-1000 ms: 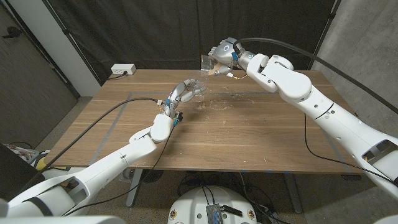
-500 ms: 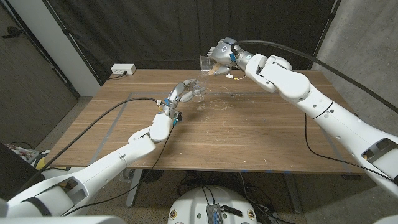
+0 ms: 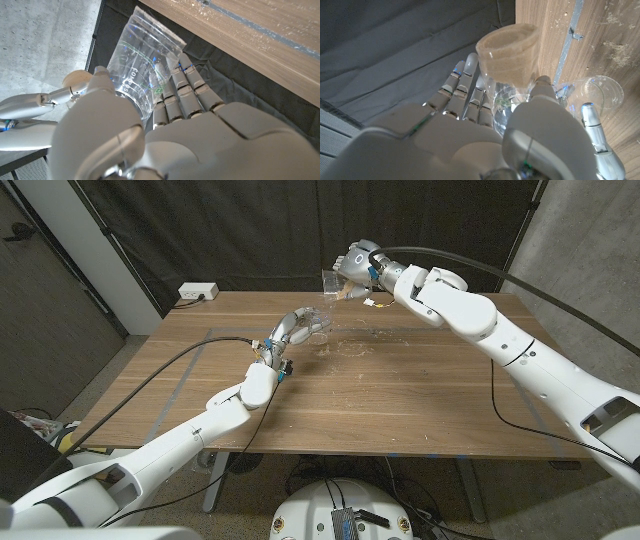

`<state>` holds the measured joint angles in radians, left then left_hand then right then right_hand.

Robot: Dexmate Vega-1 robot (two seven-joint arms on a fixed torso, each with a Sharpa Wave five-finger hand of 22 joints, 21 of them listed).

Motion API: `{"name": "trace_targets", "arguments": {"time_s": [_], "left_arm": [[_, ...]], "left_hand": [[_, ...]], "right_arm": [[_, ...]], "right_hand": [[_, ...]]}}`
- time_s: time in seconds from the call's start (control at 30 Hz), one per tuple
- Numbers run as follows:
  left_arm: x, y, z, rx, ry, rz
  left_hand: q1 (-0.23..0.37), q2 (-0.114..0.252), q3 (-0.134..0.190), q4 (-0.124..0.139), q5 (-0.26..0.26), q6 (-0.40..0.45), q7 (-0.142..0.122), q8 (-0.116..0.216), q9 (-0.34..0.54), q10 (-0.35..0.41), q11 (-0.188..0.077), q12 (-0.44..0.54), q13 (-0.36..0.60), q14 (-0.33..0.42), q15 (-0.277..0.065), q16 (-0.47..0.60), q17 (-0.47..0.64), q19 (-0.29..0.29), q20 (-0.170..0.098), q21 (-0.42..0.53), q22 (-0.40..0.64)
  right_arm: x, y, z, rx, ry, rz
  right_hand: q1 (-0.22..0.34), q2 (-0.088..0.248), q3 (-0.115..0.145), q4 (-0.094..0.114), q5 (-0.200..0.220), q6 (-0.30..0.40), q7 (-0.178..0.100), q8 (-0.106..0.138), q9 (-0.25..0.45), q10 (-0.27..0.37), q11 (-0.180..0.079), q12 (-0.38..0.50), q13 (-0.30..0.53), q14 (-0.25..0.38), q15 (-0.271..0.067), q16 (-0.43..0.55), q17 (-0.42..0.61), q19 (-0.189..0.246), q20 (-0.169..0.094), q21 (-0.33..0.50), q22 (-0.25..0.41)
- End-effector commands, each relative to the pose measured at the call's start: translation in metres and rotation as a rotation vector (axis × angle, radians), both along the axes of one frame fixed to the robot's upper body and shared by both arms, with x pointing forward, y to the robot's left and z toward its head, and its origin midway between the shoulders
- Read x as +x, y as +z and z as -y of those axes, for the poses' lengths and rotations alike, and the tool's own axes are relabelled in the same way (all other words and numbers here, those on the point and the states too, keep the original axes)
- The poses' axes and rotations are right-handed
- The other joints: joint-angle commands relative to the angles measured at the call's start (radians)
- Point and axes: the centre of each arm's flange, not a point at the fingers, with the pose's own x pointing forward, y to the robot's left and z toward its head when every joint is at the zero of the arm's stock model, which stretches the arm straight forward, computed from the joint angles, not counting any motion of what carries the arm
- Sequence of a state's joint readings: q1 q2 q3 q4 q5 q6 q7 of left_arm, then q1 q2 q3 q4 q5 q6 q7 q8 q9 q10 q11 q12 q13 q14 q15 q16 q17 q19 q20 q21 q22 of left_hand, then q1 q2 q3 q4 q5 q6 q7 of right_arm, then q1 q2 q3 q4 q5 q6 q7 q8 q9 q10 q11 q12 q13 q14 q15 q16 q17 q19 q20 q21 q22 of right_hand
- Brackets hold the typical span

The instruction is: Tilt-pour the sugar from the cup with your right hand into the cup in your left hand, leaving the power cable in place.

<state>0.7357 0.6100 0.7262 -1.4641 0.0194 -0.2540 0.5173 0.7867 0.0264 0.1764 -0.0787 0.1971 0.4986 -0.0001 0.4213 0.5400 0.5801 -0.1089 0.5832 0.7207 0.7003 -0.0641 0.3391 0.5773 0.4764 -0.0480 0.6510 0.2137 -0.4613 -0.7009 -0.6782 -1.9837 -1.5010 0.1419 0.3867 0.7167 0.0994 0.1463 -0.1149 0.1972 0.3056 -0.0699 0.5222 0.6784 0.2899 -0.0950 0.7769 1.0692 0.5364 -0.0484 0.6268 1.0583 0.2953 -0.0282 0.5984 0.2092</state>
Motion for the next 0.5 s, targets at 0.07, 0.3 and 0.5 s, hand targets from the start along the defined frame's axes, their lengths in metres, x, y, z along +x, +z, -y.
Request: {"name": "trace_targets", "arguments": {"time_s": [0.07, 0.3, 0.5], "left_arm": [[0.0056, 0.0017, -0.0005, -0.002, 0.003, -0.009], [0.0085, 0.0038, -0.0023, -0.005, 0.011, -0.008], [0.0123, 0.0043, -0.0016, -0.009, 0.005, -0.006]], "left_hand": [[0.004, 0.003, -0.006, 0.001, 0.001, 0.008, -0.003, 0.001, 0.005, 0.015, -0.015, -0.001, 0.002, 0.008, -0.094, -0.001, 0.003, -0.002, -0.023, 0.007, 0.001], [0.006, 0.002, -0.007, 0.0, 0.002, 0.007, -0.003, -0.001, 0.004, 0.017, -0.014, -0.002, 0.001, 0.01, -0.096, -0.001, 0.004, -0.003, -0.023, 0.008, 0.0], [0.012, 0.007, -0.004, -0.002, 0.003, 0.003, -0.001, -0.002, 0.006, 0.012, -0.015, -0.004, 0.002, 0.006, -0.094, -0.004, 0.005, -0.007, -0.02, 0.008, 0.0]], "right_arm": [[0.0078, 0.0023, 0.0013, -0.046, -0.021, 0.026], [0.0101, 0.0022, 0.0005, -0.074, -0.033, 0.044], [0.0122, 0.0021, -0.0006, -0.093, -0.048, 0.057]], "right_hand": [[0.004, 0.014, 0.003, -0.005, 0.004, 0.014, -0.001, 0.007, 0.004, 0.01, -0.005, -0.003, 0.004, 0.009, -0.18, 0.001, 0.004, -0.004, 0.001, -0.001, 0.001], [0.003, 0.015, 0.003, -0.005, 0.004, 0.015, -0.001, 0.008, 0.004, 0.013, -0.006, -0.003, 0.003, 0.012, -0.18, -0.001, 0.005, -0.004, 0.001, -0.002, 0.001], [0.002, 0.015, 0.003, -0.005, 0.004, 0.022, -0.002, 0.008, 0.0, 0.015, -0.005, -0.003, 0.004, 0.016, -0.18, -0.001, 0.007, -0.004, 0.0, -0.002, 0.001]]}}
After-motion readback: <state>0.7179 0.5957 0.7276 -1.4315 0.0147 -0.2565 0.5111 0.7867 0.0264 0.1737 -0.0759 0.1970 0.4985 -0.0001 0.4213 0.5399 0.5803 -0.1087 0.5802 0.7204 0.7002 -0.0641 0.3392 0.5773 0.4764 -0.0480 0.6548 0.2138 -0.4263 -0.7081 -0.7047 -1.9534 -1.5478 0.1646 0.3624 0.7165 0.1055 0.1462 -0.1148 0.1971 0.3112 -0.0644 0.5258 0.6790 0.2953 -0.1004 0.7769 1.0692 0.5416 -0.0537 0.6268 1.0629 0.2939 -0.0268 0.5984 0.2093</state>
